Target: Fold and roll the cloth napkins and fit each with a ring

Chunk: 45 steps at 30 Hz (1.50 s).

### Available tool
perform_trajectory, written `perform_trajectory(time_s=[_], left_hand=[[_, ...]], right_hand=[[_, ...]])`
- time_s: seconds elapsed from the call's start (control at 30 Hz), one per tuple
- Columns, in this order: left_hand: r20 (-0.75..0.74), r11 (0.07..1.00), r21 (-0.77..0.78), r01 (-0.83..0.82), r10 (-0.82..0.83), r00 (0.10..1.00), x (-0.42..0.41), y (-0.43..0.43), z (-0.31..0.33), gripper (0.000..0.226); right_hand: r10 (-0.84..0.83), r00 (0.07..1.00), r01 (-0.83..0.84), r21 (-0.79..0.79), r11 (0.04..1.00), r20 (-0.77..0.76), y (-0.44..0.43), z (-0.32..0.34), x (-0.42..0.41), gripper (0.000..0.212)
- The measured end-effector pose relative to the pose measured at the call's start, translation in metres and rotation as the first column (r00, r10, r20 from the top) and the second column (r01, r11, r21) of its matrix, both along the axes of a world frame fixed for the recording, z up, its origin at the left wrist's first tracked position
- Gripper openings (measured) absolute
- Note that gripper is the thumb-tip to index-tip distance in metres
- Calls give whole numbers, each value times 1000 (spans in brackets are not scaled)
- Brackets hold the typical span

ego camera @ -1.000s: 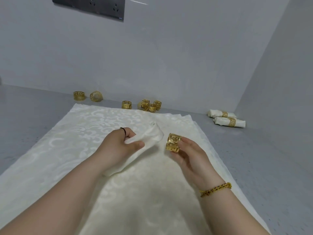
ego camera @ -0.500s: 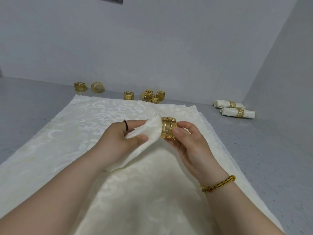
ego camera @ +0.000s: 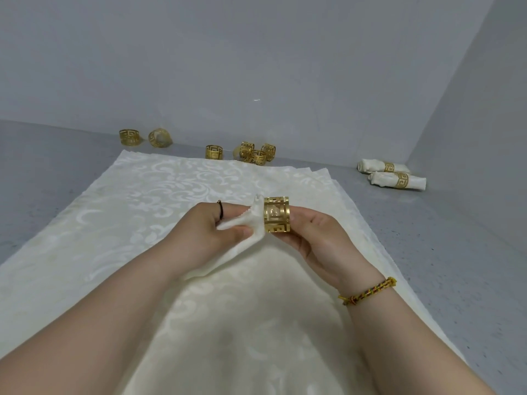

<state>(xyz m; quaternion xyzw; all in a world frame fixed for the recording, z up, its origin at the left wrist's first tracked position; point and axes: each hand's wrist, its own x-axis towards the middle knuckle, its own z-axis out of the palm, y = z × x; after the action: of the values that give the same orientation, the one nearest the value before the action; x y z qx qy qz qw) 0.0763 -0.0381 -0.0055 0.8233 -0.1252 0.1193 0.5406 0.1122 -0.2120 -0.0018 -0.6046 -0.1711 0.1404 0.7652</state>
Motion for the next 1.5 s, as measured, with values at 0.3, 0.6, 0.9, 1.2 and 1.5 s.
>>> perform_trajectory(time_s=[0.3, 0.6, 0.9, 1.2, 1.5], left_hand=[[-55, 987, 160, 6, 3, 998, 4, -1, -6, 38], [65, 792, 585, -174, 168, 984, 0, -22, 1, 92], [-30, 937, 342, -73, 89, 996, 2, -18, -1, 31], [43, 878, 456, -145, 141, 989, 0, -19, -3, 49], [148, 811, 537, -233, 182, 972, -7, -26, 1, 60]], right_hand=[[-103, 993, 117, -276, 954, 65, 0, -4, 4, 24], [-111, 978, 172, -385, 907, 177, 6, -6, -1, 29], [-112, 927, 283, -471, 835, 359, 14, -7, -5, 29], [-34, 930, 266, -607, 749, 366, 10, -4, -5, 12], [43, 864, 300, -580, 757, 502, 14, -7, -1, 14]])
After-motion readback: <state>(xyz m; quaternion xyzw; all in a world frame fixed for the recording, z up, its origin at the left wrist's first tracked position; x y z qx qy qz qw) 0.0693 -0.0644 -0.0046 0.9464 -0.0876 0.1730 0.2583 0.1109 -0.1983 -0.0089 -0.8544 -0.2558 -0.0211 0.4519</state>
